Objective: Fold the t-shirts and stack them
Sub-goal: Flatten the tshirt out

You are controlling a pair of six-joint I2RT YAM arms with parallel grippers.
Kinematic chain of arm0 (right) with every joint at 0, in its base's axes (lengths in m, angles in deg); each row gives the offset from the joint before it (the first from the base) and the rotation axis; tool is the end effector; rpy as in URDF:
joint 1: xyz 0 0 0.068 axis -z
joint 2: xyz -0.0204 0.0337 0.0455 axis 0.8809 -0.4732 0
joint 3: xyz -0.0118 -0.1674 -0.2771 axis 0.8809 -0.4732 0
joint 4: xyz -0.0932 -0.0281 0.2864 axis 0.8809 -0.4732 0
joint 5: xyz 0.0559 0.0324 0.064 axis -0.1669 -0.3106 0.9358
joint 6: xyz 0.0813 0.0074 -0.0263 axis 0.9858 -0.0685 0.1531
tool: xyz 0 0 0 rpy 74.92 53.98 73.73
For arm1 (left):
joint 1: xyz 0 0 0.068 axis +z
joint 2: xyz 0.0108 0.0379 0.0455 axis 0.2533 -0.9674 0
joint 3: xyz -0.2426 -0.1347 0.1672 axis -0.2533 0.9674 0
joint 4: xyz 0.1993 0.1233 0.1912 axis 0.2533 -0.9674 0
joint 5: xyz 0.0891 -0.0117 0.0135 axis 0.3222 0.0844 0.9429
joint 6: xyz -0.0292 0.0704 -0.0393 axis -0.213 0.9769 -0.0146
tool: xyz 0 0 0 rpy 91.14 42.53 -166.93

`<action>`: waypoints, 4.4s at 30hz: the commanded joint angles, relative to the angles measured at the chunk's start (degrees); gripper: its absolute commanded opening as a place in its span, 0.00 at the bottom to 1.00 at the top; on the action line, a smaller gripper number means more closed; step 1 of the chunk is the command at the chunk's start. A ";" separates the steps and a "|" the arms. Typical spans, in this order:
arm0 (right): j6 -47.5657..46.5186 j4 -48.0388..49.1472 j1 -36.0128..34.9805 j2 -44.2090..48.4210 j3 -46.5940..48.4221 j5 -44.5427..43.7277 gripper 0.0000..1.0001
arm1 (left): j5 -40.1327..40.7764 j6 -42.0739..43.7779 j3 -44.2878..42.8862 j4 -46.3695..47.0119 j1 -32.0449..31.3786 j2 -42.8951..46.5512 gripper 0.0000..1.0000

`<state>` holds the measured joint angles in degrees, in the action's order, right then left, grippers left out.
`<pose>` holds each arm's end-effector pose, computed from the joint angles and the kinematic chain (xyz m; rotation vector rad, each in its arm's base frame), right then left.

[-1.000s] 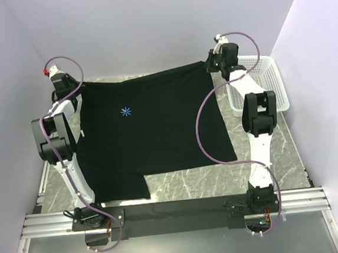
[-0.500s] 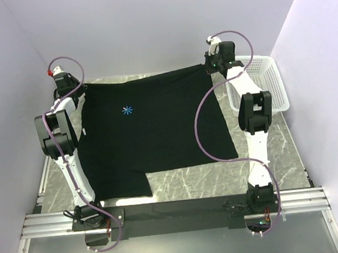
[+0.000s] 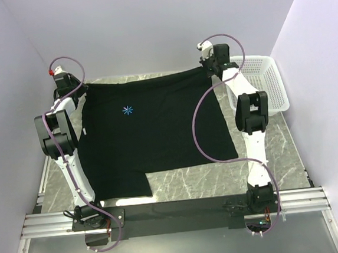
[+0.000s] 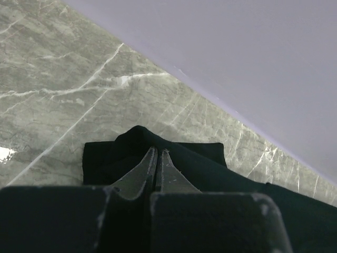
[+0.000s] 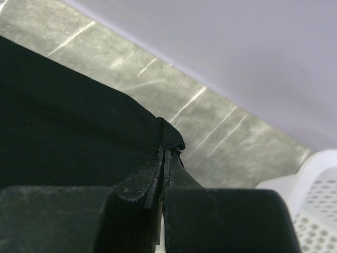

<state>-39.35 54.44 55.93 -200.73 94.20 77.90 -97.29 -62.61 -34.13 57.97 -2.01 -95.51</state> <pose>0.6760 0.0869 0.2261 -0.6590 1.9974 0.0718 0.6118 0.1243 0.2022 -0.6916 1.8631 -0.4175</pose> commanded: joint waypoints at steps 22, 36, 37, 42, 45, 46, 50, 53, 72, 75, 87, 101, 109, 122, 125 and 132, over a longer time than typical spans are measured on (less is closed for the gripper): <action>-9.41 14.21 -1.73 2.02 -7.63 -2.73 0.00 | -5.84 3.12 2.72 4.46 0.17 4.70 0.01; -6.07 15.43 -1.03 3.42 -9.48 -3.26 0.00 | -5.40 7.08 5.62 4.19 0.34 8.04 0.01; -5.80 15.52 -0.94 3.60 -9.65 -3.17 0.00 | -5.49 7.51 5.70 3.93 0.25 8.39 0.01; -5.28 16.14 -0.85 4.83 -11.67 -2.99 0.00 | -5.05 10.50 7.20 2.35 0.34 10.06 0.01; -4.75 16.32 -0.42 5.18 -12.29 -2.99 0.00 | -4.53 11.73 8.08 1.56 0.34 10.76 0.01; -4.40 16.23 -0.33 5.18 -12.29 -2.99 0.00 | -4.35 11.91 8.60 1.47 0.34 10.94 0.01; -3.78 16.05 0.11 5.45 -12.29 -3.17 0.00 | -3.47 13.05 9.57 0.86 0.34 11.90 0.01; -3.43 15.96 0.37 5.62 -12.20 -3.26 0.00 | -3.12 13.84 9.84 0.15 0.34 12.34 0.01; -2.37 15.79 0.81 6.76 -13.79 -3.61 0.00 | -2.77 16.92 19.06 1.12 0.34 20.25 0.00; -2.20 15.61 0.90 6.59 -13.70 -3.78 0.00 | -2.42 17.28 20.46 0.68 0.34 21.04 0.01; -1.58 16.49 0.90 8.87 -16.86 -2.99 0.00 | -0.48 18.15 21.96 -1.26 0.34 21.75 0.01; -1.14 17.11 1.34 9.31 -15.63 -0.62 0.00 | -0.74 18.86 22.05 -1.78 0.43 22.80 0.00; -2.55 17.54 1.25 9.58 -17.13 -1.15 0.00 | -1.10 19.91 22.67 -2.75 0.43 23.33 0.01; -4.22 18.42 1.26 11.24 -20.90 -1.32 0.01 | 0.31 20.35 23.37 -4.07 0.43 23.24 0.01; -4.66 18.69 1.26 11.77 -22.22 -1.32 0.01 | 0.57 20.44 23.55 -4.16 0.34 23.15 0.00; -4.92 19.04 1.25 12.83 -23.80 -1.67 0.02 | 0.93 20.96 23.20 -5.03 0.43 22.63 0.00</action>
<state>-43.28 70.75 56.39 -192.93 70.55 77.38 -97.83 -43.51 -10.83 52.96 -1.94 -75.49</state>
